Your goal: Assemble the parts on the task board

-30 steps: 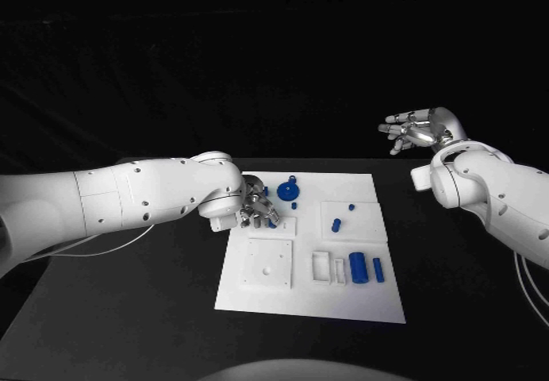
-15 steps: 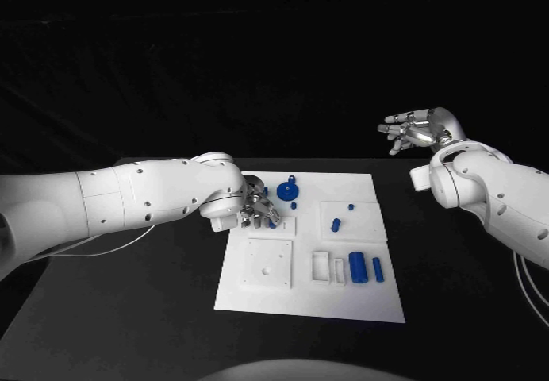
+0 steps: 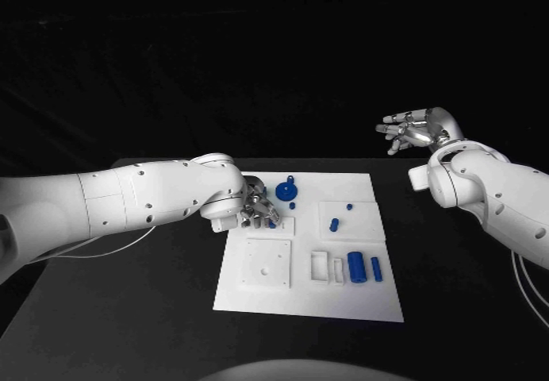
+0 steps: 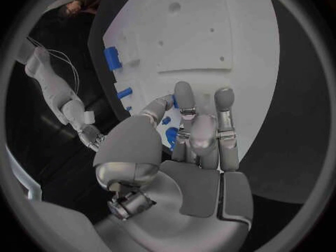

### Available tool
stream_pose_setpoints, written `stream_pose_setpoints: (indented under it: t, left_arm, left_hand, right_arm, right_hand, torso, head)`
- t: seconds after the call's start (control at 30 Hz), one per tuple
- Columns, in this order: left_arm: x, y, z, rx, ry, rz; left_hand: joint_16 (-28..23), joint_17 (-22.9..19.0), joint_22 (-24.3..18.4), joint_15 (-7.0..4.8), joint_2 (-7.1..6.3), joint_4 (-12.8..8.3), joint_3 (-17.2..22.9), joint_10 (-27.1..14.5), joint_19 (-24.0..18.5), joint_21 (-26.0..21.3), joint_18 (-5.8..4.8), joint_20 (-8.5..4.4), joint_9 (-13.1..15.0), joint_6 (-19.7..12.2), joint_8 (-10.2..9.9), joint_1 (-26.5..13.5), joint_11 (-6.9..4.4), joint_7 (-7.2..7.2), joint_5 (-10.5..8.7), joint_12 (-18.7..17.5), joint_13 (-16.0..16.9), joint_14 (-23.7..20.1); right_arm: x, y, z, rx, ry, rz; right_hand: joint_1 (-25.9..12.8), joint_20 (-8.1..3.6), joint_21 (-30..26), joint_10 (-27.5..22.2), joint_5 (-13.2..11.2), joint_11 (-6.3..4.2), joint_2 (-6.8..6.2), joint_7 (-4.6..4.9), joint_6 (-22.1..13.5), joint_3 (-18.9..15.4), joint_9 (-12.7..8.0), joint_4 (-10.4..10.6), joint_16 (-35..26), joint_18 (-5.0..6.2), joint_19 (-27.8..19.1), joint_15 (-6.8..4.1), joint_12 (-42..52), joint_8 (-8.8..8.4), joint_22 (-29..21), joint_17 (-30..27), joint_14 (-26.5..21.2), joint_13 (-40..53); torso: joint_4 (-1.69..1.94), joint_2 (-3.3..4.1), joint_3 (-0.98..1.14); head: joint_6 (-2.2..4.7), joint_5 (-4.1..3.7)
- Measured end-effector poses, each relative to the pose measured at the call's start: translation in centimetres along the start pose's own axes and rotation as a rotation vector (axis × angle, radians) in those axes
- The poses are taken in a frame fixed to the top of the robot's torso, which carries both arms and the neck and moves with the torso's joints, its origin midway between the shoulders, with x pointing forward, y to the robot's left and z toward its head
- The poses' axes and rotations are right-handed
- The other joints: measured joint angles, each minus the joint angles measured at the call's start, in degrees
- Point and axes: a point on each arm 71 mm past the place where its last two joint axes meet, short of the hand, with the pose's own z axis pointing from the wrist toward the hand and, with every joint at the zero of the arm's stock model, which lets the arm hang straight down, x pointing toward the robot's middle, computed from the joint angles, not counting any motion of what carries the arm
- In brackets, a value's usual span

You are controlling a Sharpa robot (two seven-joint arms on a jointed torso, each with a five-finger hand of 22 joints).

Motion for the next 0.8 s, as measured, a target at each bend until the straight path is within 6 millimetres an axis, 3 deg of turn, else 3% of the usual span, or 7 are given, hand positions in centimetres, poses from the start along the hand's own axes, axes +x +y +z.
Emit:
stream_pose_setpoints:
  t: [0.13,0.33,0.37,0.4,0.47,0.6,0.8]
  left_arm:
    - [-0.1,0.1,0.0,0.004,-0.003,-0.003]
    - [-0.1,0.3,0.0,0.010,-0.005,-0.008]
    - [-0.1,0.4,0.1,0.009,-0.005,-0.008]
    - [-0.1,0.5,0.1,0.009,-0.005,-0.009]
    - [-0.1,0.6,0.1,0.010,-0.005,-0.010]
    - [-0.1,0.8,0.1,0.008,-0.005,-0.012]
    - [-0.1,1.1,0.0,0.007,-0.008,-0.017]
  left_hand:
    - [0.0,-0.3,0.2,0.07,-0.62,0.3,-0.3,0.0,0.3,-0.7,0.01,-0.16,-0.1,0.0,-0.2,1.1,0.01,0.00,-2.76,0.0,0.0,-0.1]
    - [-0.3,-0.7,0.5,-0.14,-2.02,4.6,-2.7,0.0,0.5,-1.5,0.04,-0.39,-0.7,0.6,-0.3,2.5,0.01,-0.61,-7.08,0.0,0.0,-0.3]
    - [-0.3,-0.8,0.6,-0.21,-2.82,5.6,-2.9,-0.1,0.5,-1.7,0.04,-0.39,-0.8,5.4,-0.3,2.3,-0.08,-3.66,-7.65,0.0,0.0,-0.4]
    - [-0.3,-0.9,0.6,-0.47,-3.34,6.2,-3.1,-1.1,0.7,-1.7,0.04,-0.59,-0.9,7.7,-0.1,2.3,-1.12,-5.43,-8.17,0.0,0.0,-0.6]
    - [-0.5,-0.9,0.8,-0.48,-4.48,8.5,-3.3,-1.5,0.7,-2.2,0.04,-0.58,-1.1,8.5,-0.1,3.0,-1.46,-6.62,-9.17,0.0,0.0,-0.6]
    - [-0.7,-1.0,1.1,-0.48,-5.72,11.0,-3.8,-1.5,0.9,-2.6,0.03,-0.78,-1.2,8.5,-0.1,3.6,-1.50,-6.68,-10.25,0.0,0.0,-0.6]
    - [-0.7,-1.0,1.1,-0.48,-6.10,12.5,-4.1,-1.5,1.3,-3.1,0.03,-0.79,-1.2,8.6,-0.1,3.9,-1.50,-6.78,-10.91,0.0,0.0,-0.6]
  right_arm:
    - [0.0,0.0,0.0,0.000,0.000,0.000]
    - [-0.1,-0.1,0.0,0.001,-0.001,-0.001]
    - [-0.1,-0.1,0.0,0.001,-0.001,-0.001]
    - [-0.1,-0.1,0.0,0.002,-0.001,-0.001]
    - [-0.1,-0.1,0.0,0.002,-0.001,-0.001]
    - [-0.1,-0.2,-0.1,0.002,-0.002,-0.001]
    - [-0.1,-0.2,-0.1,0.003,-0.002,-0.002]
  right_hand:
    - [0.0,0.00,0.0,-0.2,0.0,0.19,0.00,0.01,0.0,0.0,0.0,0.0,0.0,0.01,0.0,0.00,0.0,0.00,-0.1,0.0,0.0,0.0]
    - [0.0,0.00,0.0,-0.2,0.0,0.20,0.00,0.03,0.0,0.0,0.0,0.0,0.0,0.01,0.0,0.02,0.0,0.00,-0.2,-0.1,0.0,0.0]
    - [0.0,0.00,0.0,-0.2,0.0,0.20,0.00,0.11,-0.1,0.0,0.0,0.0,0.0,0.00,0.0,0.15,0.0,0.00,-0.2,-0.1,-0.2,0.0]
    - [0.0,0.00,0.0,-0.2,0.0,0.20,0.00,0.18,-0.2,0.0,0.0,0.0,0.0,0.00,0.0,0.16,0.0,0.00,-0.2,-0.1,-0.2,0.0]
    - [0.0,0.00,0.0,-0.2,0.0,0.20,0.00,0.19,-0.2,-0.1,0.0,0.1,0.0,0.00,0.0,0.15,0.0,0.00,-0.3,-0.2,-0.2,0.0]
    - [0.0,0.00,0.0,-0.4,0.0,0.40,0.00,0.19,-0.2,-0.2,0.0,0.2,0.0,0.00,0.0,0.16,0.0,0.00,-0.3,-0.3,-0.2,0.0]
    - [0.0,0.00,0.0,-0.4,0.0,0.40,0.00,0.19,-0.2,-0.2,0.0,0.2,0.0,0.00,0.0,0.16,0.0,0.00,-0.4,-0.3,-0.2,0.0]
  torso:
    - [0.03,0.00,-0.03]
    - [0.06,0.00,-0.06]
    - [0.06,0.00,-0.07]
    - [0.06,0.00,-0.08]
    - [0.06,0.00,-0.08]
    - [0.05,0.01,-0.07]
    - [0.03,0.01,-0.04]
  head:
    - [0.08,-0.15]
    - [0.16,-0.28]
    - [0.18,-0.29]
    - [0.18,-0.29]
    - [0.19,-0.30]
    - [0.22,-0.30]
    - [0.24,-0.34]
